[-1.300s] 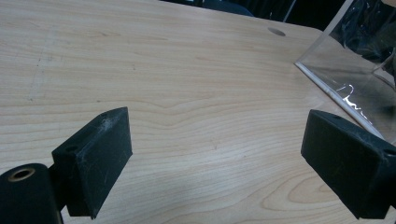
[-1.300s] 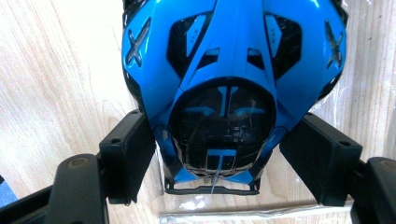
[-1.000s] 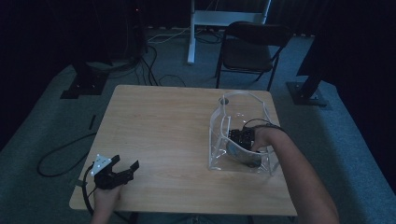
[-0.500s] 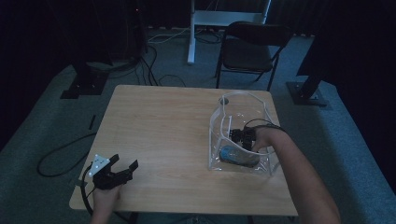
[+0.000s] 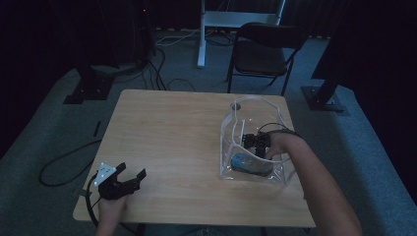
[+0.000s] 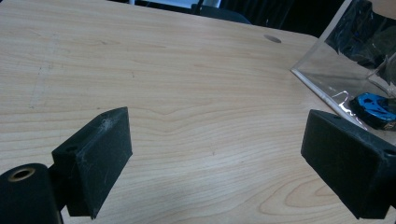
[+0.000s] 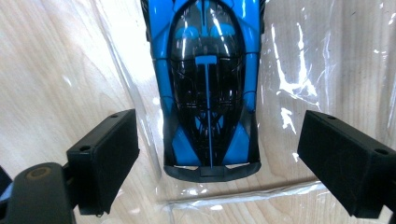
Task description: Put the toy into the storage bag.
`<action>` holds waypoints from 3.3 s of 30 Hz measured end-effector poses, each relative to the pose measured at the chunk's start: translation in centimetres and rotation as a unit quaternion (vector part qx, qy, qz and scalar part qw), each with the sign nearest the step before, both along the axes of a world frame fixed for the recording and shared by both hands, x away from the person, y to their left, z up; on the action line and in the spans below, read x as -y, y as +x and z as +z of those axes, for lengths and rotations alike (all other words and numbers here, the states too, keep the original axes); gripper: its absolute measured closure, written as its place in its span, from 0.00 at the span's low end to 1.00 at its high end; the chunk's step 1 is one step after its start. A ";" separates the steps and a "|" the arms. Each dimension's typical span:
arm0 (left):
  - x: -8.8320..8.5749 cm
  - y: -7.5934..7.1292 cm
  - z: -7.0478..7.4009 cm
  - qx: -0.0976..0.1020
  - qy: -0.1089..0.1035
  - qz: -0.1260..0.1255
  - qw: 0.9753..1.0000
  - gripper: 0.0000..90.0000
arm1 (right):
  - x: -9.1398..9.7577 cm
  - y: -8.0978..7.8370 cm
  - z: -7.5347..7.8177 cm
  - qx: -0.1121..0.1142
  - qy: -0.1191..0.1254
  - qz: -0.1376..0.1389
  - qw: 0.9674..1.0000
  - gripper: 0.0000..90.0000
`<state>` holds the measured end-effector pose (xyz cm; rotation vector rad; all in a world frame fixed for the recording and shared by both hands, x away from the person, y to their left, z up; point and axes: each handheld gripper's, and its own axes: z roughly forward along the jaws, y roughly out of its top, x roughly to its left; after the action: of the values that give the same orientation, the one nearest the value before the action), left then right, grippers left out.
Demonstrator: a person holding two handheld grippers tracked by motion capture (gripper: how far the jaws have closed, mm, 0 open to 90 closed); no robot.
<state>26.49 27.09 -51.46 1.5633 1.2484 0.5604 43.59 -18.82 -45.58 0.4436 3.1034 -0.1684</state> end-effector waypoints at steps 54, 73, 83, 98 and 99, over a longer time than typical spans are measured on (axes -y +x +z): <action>0.0 -0.1 0.1 0.003 -0.003 0.003 1.000 0.10 | 4.3 -2.8 10.6 0.121 0.379 -0.042 0.916 0.12; 0.0 -0.2 0.1 0.003 -0.002 0.002 1.000 0.10 | 6.5 -4.8 12.4 0.184 0.518 -0.062 0.833 0.12; 0.1 -0.2 0.1 0.005 -0.005 0.003 1.000 0.10 | 7.0 -6.6 13.2 0.228 0.598 -0.055 0.766 0.12; 0.0 -0.3 0.1 0.005 -0.002 0.003 1.000 0.10 | 8.0 -9.5 13.3 0.287 0.610 -0.098 0.732 0.12; 0.0 -0.3 0.1 0.005 -0.004 0.002 1.000 0.10 | 8.0 -9.7 13.3 0.290 0.609 -0.101 0.732 0.12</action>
<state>26.22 27.04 -51.32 1.5500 1.2460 0.5647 33.92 -26.83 -32.33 0.6141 2.0768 1.6898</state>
